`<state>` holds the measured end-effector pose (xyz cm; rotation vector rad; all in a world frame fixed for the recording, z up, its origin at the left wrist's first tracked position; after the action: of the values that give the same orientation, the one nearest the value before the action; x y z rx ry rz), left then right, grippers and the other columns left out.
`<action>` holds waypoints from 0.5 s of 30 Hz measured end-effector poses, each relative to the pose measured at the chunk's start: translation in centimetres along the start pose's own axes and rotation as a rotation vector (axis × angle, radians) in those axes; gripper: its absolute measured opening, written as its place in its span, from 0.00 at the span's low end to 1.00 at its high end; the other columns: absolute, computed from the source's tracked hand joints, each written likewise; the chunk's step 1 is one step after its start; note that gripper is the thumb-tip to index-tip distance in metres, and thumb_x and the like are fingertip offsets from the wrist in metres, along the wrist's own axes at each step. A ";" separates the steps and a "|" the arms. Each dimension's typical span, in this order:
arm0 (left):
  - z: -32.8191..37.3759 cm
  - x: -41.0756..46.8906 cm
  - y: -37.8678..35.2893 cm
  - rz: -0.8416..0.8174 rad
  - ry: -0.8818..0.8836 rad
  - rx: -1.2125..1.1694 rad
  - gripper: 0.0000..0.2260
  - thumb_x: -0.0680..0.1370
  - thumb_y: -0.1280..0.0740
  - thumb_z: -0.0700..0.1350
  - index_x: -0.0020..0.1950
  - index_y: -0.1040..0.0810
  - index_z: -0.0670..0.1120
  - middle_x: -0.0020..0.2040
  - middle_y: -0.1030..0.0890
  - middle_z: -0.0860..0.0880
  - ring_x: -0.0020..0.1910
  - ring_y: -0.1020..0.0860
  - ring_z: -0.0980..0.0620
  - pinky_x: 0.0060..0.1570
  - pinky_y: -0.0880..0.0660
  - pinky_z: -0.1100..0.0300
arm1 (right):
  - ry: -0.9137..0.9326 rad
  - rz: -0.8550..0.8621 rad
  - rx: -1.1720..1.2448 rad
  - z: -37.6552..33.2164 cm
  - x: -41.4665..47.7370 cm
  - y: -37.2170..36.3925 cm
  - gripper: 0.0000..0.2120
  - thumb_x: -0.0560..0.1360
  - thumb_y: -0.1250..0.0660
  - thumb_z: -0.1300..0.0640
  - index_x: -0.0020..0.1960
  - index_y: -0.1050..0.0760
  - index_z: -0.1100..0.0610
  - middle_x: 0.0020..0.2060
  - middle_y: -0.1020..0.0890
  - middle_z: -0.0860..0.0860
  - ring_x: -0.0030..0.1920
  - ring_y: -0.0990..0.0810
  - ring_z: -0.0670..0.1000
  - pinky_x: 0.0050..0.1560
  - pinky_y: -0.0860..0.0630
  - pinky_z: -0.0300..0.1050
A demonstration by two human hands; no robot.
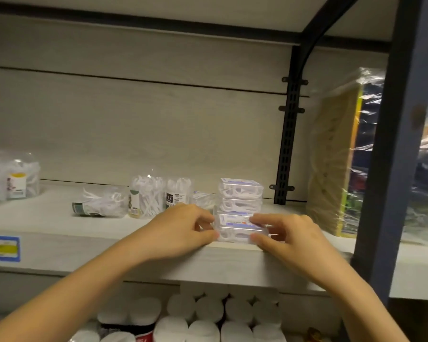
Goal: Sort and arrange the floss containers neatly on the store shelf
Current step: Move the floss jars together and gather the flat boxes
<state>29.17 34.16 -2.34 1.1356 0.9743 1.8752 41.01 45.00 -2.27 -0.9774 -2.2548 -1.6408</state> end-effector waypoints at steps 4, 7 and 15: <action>0.3 -0.1 -0.2 -0.002 -0.019 0.110 0.09 0.76 0.40 0.53 0.41 0.25 0.50 0.42 0.21 0.57 0.45 0.23 0.55 0.49 0.26 0.57 | 0.031 0.000 -0.010 -0.1 -0.2 -0.1 0.18 0.73 0.36 0.43 0.62 0.26 0.43 0.60 0.25 0.35 0.56 0.25 0.37 0.60 0.27 0.37; 0.6 -0.9 0.5 0.079 -0.029 0.213 0.12 0.77 0.42 0.54 0.49 0.23 0.49 0.50 0.19 0.53 0.51 0.24 0.51 0.51 0.27 0.56 | 0.078 0.064 -0.078 -0.8 -0.6 0.1 0.19 0.72 0.39 0.38 0.62 0.27 0.41 0.60 0.29 0.31 0.63 0.29 0.37 0.63 0.34 0.34; -3.4 -7.9 6.2 0.391 -0.092 0.174 0.14 0.76 0.45 0.59 0.56 0.25 0.58 0.41 0.29 0.70 0.48 0.27 0.65 0.47 0.31 0.67 | 0.346 0.221 -0.109 -9.9 -1.0 -2.3 0.12 0.73 0.43 0.41 0.51 0.24 0.41 0.48 0.22 0.33 0.52 0.25 0.37 0.49 0.27 0.38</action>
<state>27.56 23.73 -0.95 1.5959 0.9274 2.0452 38.20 35.25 -0.94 -0.8522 -1.7854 -1.6970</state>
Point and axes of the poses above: each hand's wrist, its own x-axis towards the middle knuckle, its own y-axis out of the back of the hand, z = x × y, the point moved 9 cm from there along x, towards the middle knuckle
